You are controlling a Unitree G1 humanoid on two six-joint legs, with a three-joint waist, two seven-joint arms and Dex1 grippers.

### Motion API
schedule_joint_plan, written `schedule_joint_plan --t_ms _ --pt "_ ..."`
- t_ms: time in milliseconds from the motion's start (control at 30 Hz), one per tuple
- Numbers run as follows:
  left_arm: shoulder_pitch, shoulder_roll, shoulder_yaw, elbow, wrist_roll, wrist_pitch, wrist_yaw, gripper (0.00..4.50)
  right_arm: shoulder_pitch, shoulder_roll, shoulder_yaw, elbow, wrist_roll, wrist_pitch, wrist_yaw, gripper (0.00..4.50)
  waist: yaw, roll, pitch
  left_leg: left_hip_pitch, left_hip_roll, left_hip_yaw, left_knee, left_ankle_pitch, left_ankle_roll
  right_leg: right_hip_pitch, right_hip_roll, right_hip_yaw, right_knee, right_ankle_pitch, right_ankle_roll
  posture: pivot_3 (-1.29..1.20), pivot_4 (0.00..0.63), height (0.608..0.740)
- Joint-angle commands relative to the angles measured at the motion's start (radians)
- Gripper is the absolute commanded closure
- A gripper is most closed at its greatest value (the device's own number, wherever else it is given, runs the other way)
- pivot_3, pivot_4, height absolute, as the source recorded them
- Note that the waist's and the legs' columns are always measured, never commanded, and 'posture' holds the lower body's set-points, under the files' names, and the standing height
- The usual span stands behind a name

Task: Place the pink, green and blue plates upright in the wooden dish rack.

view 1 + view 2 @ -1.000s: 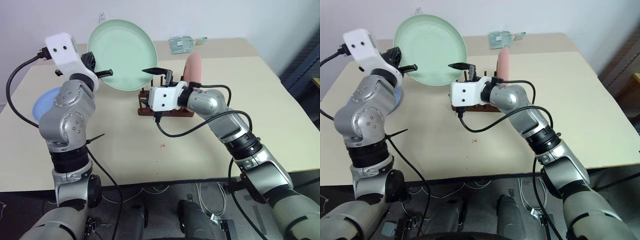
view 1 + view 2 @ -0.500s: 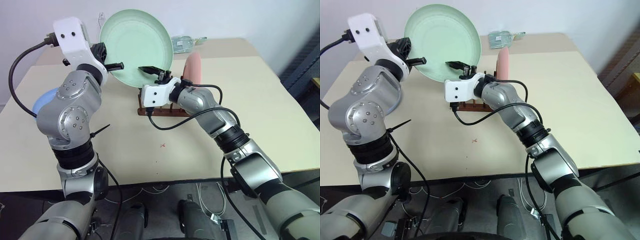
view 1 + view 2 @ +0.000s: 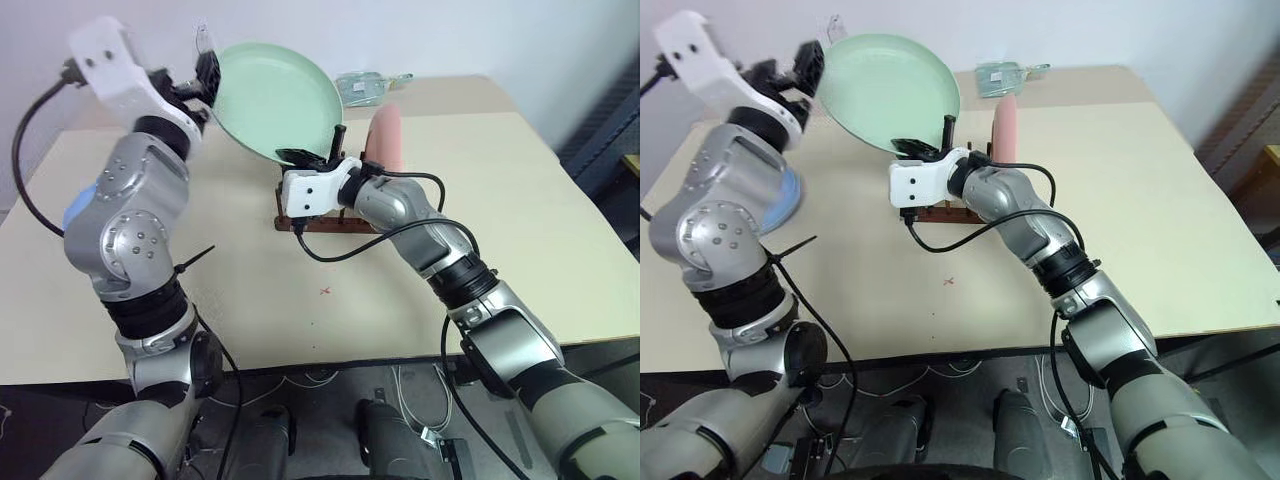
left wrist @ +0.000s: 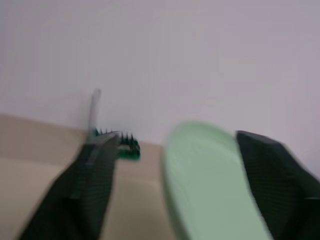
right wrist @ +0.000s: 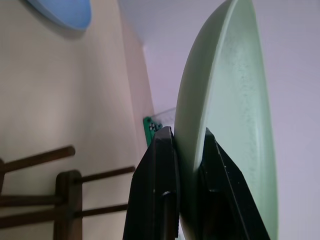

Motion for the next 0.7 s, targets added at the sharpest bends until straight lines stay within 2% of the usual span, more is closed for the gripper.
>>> schedule_joint_plan --t_ms 33,133,200,267,333,433,533,600,700 --pt "0.007 0.106 0.067 0.054 0.054 -0.113 -0.036 0.53 0.012 0.029 -0.079 -0.093 0.087 0.046 0.013 4.5 -0.008 0.0 0.0 0.0 0.0 0.0 0.0 0.0 0.0 0.0 0.0 0.0 0.0 0.0 0.0 0.0 0.15 0.74" --pt "0.089 0.196 0.087 0.133 0.107 -0.184 -0.081 0.53 0.044 0.057 -0.134 -0.153 0.171 0.095 0.027 4.5 -0.016 0.0 0.0 0.0 0.0 0.0 -0.001 0.0 0.0 0.0 0.0 0.0 0.0 0.0 0.0 0.0 0.15 0.74" --pt "0.212 0.253 0.076 0.192 0.155 -0.259 -0.154 0.53 0.072 0.086 -0.188 -0.223 0.266 0.149 0.047 4.5 -0.019 0.002 -0.001 0.0 0.0 0.0 -0.001 0.0 0.0 0.0 0.0 0.0 0.0 0.0 0.0 0.0 0.15 0.74" --pt "0.349 0.285 0.012 0.208 0.199 -0.339 -0.244 0.53 0.099 0.126 -0.243 -0.308 0.38 0.241 0.072 4.5 -0.02 0.002 -0.001 0.001 0.0 0.0 -0.002 0.0 0.0 0.0 0.0 0.001 0.001 0.0 0.0 0.0 0.15 0.74" --pt "0.456 0.267 -0.04 0.17 0.184 -0.399 -0.331 0.53 0.118 0.186 -0.304 -0.399 0.514 0.392 0.075 4.5 -0.016 0.002 0.0 0.001 0.0 0.0 -0.002 -0.001 0.001 -0.001 0.0 0.001 0.001 0.0 0.0 0.0 0.15 0.74" --pt "0.538 0.244 -0.086 0.128 0.16 -0.436 -0.416 0.53 0.128 0.237 -0.353 -0.483 0.632 0.559 0.066 4.5 -0.004 0.001 0.0 -0.001 0.0 -0.003 -0.001 -0.002 0.003 -0.001 0.0 0.0 0.001 0.001 -0.002 0.0 0.15 0.74" --pt "0.65 0.211 -0.2 0.074 0.173 -0.479 -0.509 0.53 0.132 0.346 -0.457 -0.565 0.81 0.757 -0.034 4.5 0.001 0.002 -0.001 -0.001 0.0 -0.003 -0.001 -0.002 0.003 -0.001 0.0 -0.001 0.001 0.001 -0.002 0.0 0.15 0.74" --pt "0.674 0.167 -0.231 0.072 0.165 -0.484 -0.513 0.53 0.129 0.397 -0.519 -0.589 0.896 0.848 -0.099 4.5 0.006 0.004 -0.001 0.0 0.001 -0.002 -0.002 -0.002 0.003 -0.001 0.0 0.0 0.001 0.001 -0.002 0.0 0.15 0.74" --pt "0.679 0.14 -0.248 0.079 0.183 -0.496 -0.513 0.53 0.124 0.413 -0.561 -0.602 0.951 0.918 -0.16 4.5 0.008 0.004 -0.001 0.0 0.001 -0.002 -0.002 -0.002 0.003 -0.001 0.0 -0.001 0.001 0.001 -0.003 0.0 0.15 0.74"
